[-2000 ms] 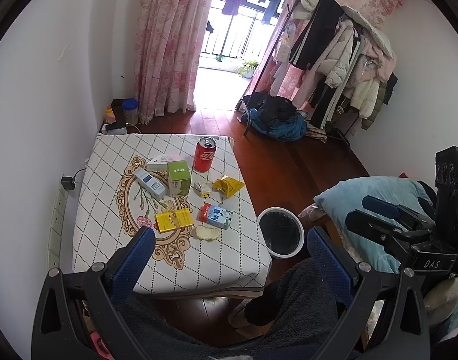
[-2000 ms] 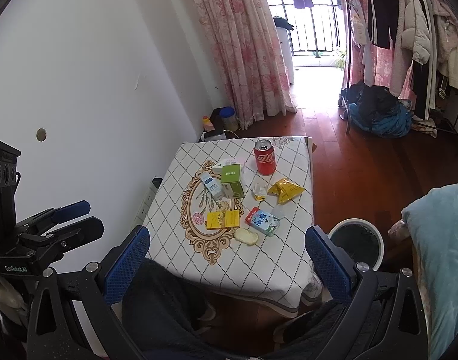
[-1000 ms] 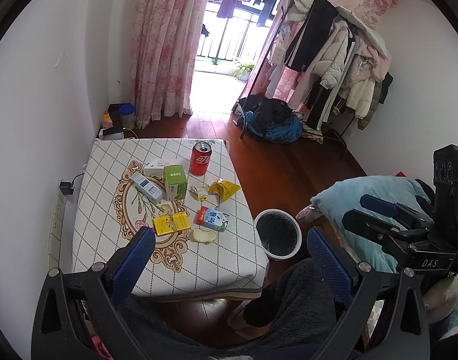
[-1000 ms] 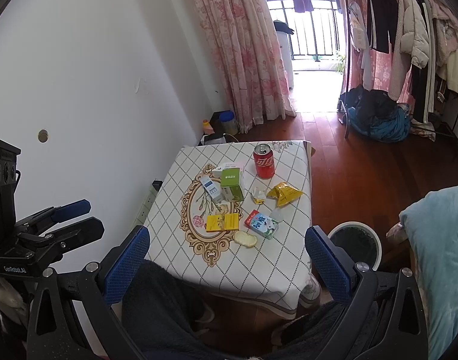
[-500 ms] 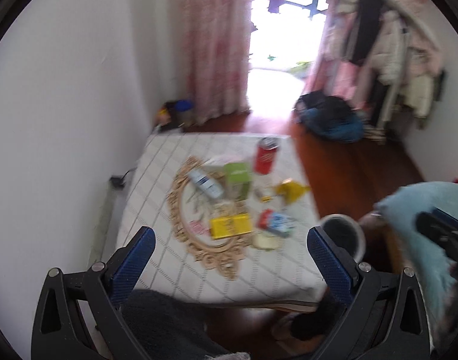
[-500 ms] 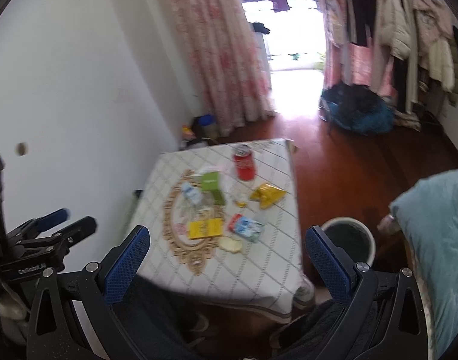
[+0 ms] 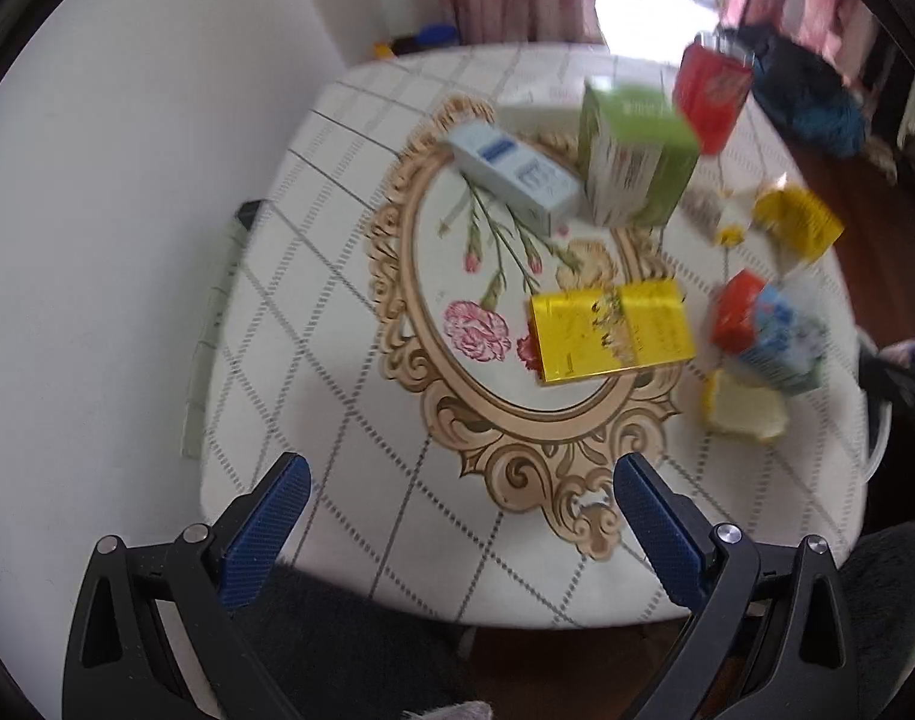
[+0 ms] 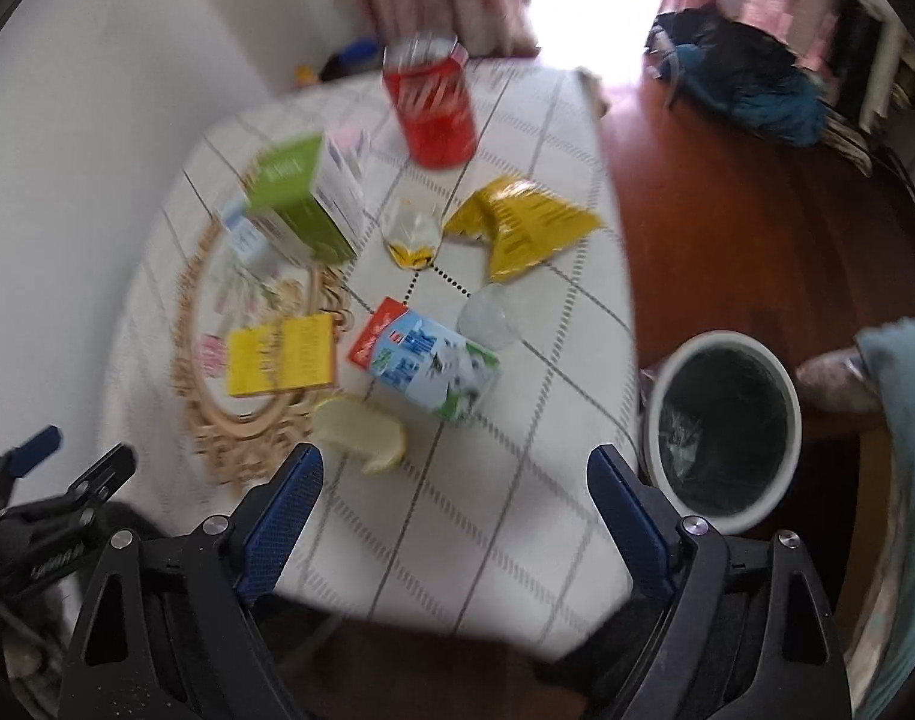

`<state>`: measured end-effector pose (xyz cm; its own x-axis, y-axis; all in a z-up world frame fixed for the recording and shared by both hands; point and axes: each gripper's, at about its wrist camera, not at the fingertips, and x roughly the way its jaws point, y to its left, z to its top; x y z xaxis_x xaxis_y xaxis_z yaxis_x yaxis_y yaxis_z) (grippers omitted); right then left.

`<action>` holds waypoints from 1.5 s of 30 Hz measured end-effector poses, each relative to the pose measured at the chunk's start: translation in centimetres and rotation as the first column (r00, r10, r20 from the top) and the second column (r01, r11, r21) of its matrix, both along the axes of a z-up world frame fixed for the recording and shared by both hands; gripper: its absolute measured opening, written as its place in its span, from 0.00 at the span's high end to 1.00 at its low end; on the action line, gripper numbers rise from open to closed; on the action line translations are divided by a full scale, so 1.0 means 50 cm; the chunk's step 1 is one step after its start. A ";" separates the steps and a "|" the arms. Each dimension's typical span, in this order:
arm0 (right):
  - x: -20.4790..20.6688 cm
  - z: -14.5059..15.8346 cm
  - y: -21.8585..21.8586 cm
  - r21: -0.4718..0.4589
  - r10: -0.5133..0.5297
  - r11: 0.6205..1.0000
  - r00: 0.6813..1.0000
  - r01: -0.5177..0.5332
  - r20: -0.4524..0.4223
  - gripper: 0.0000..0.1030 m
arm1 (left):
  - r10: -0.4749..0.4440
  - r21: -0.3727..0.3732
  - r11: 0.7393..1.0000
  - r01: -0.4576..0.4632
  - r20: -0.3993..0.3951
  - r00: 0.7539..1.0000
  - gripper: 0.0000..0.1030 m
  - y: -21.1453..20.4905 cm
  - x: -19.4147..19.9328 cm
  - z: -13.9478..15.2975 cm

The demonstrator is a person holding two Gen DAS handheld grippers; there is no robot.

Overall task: Collect trash
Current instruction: 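Grasp the yellow card box with left tool while right tool grasps the milk carton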

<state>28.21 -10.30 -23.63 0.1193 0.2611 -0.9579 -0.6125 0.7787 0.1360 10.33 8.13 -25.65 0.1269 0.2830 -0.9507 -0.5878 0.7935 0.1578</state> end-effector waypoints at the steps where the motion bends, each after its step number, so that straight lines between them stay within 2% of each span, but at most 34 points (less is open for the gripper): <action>1: 0.015 -0.030 0.025 -0.029 0.026 0.999 1.000 -0.026 -0.005 0.12 | -0.012 0.000 1.000 0.012 -0.013 1.000 0.00 0.004 0.012 -0.015; 4: 0.055 -0.108 0.091 -0.108 0.084 0.990 0.996 -0.087 -0.031 0.12 | -0.066 0.014 0.998 0.067 -0.047 0.997 0.00 0.018 0.038 -0.057; 7: 0.071 -0.159 0.142 -0.147 0.172 0.973 0.983 -0.180 -0.066 0.11 | -0.133 0.029 0.990 0.135 -0.078 0.988 0.00 0.030 0.061 -0.080; 9: 0.075 -0.168 0.152 -0.094 0.192 0.975 0.975 -0.203 -0.111 0.11 | -0.186 0.032 0.981 0.190 -0.095 0.978 0.00 0.038 0.081 -0.087; 10: 0.078 -0.170 0.153 -0.086 0.189 0.976 0.974 -0.201 -0.129 0.15 | -0.212 0.034 0.976 0.216 -0.101 0.972 0.00 0.040 0.090 -0.090; 11: 0.079 -0.168 0.150 -0.082 0.182 0.977 0.973 -0.194 -0.139 0.22 | -0.243 0.040 0.968 0.248 -0.108 0.964 0.00 0.040 0.101 -0.092; 13: 0.081 -0.165 0.135 -0.065 0.159 0.983 0.973 -0.172 -0.169 0.27 | -0.310 0.049 0.947 0.318 -0.123 0.943 0.00 0.040 0.122 -0.093; 15: 0.081 -0.166 0.118 -0.062 0.136 0.987 0.970 -0.151 -0.200 0.27 | -0.385 0.055 0.917 0.395 -0.139 0.913 0.00 0.033 0.138 -0.097; 17: 0.075 -0.168 0.112 -0.033 0.174 0.982 0.960 -0.185 -0.220 0.26 | -0.437 0.055 0.891 0.450 -0.165 0.884 0.00 0.029 0.148 -0.107; 20: 0.061 -0.193 0.122 -0.083 0.212 0.969 0.956 -0.233 -0.203 0.24 | -0.498 0.037 0.856 0.515 -0.202 0.843 0.00 0.023 0.157 -0.123; 21: 0.062 -0.194 0.120 -0.087 0.193 0.973 0.961 -0.213 -0.197 0.26 | -0.513 0.030 0.847 0.530 -0.208 0.833 0.00 0.019 0.158 -0.127; 23: 0.074 -0.185 0.105 -0.068 0.127 0.987 0.968 -0.144 -0.215 0.44 | -0.550 0.010 0.826 0.563 -0.204 0.810 0.00 0.010 0.164 -0.130; 26: 0.085 -0.155 0.059 -0.040 0.029 0.998 0.976 -0.039 -0.216 0.47 | -0.613 -0.012 0.781 0.624 -0.199 0.764 0.00 -0.011 0.179 -0.135; 28: 0.079 -0.148 0.023 -0.035 -0.014 0.999 0.973 0.006 -0.229 0.47 | -0.666 -0.026 0.736 0.677 -0.208 0.716 0.00 -0.028 0.197 -0.143; 30: 0.073 -0.158 -0.005 -0.032 -0.051 0.999 0.964 0.044 -0.261 0.46 | -0.718 -0.051 0.683 0.728 -0.228 0.658 0.00 -0.044 0.211 -0.160; 34: 0.064 -0.192 -0.034 -0.069 -0.133 0.991 0.948 0.118 -0.289 0.43 | -0.781 -0.097 0.610 0.787 -0.244 0.575 0.00 -0.058 0.236 -0.191; 35: 0.062 -0.194 -0.042 -0.070 -0.149 0.988 0.943 0.134 -0.298 0.43 | -0.787 -0.098 0.603 0.792 -0.233 0.571 0.02 -0.056 0.239 -0.189; 36: 0.057 -0.195 -0.051 -0.074 -0.166 0.986 0.939 0.150 -0.302 0.43 | -0.795 -0.120 0.600 0.791 -0.202 0.572 0.11 -0.051 0.245 -0.185; 38: 0.062 -0.196 -0.062 -0.082 -0.184 0.983 0.932 0.167 -0.313 0.40 | -0.787 -0.176 0.617 0.767 -0.157 0.597 0.30 -0.041 0.251 -0.179; 39: 0.062 -0.194 -0.075 -0.082 -0.187 0.982 0.927 0.169 -0.324 0.39 | -0.783 -0.200 0.622 0.757 -0.138 0.606 0.35 -0.038 0.249 -0.175; 40: 0.056 -0.199 -0.076 -0.085 -0.191 0.981 0.926 0.172 -0.327 0.39 | -0.773 -0.184 0.635 0.751 -0.142 0.619 0.35 -0.039 0.248 -0.172; 42: 0.041 -0.206 -0.079 -0.100 -0.191 0.981 0.928 0.168 -0.320 0.39 | -0.738 -0.162 0.675 0.720 -0.136 0.661 0.36 -0.034 0.238 -0.166; 44: 0.025 -0.214 -0.070 -0.114 -0.186 0.981 0.935 0.159 -0.301 0.40 | -0.680 -0.156 0.733 0.662 -0.135 0.721 0.37 -0.024 0.220 -0.161; 45: 0.018 -0.211 -0.071 -0.118 -0.188 0.980 0.941 0.160 -0.282 0.43 | -0.630 -0.159 0.775 0.611 -0.132 0.765 0.37 -0.016 0.210 -0.157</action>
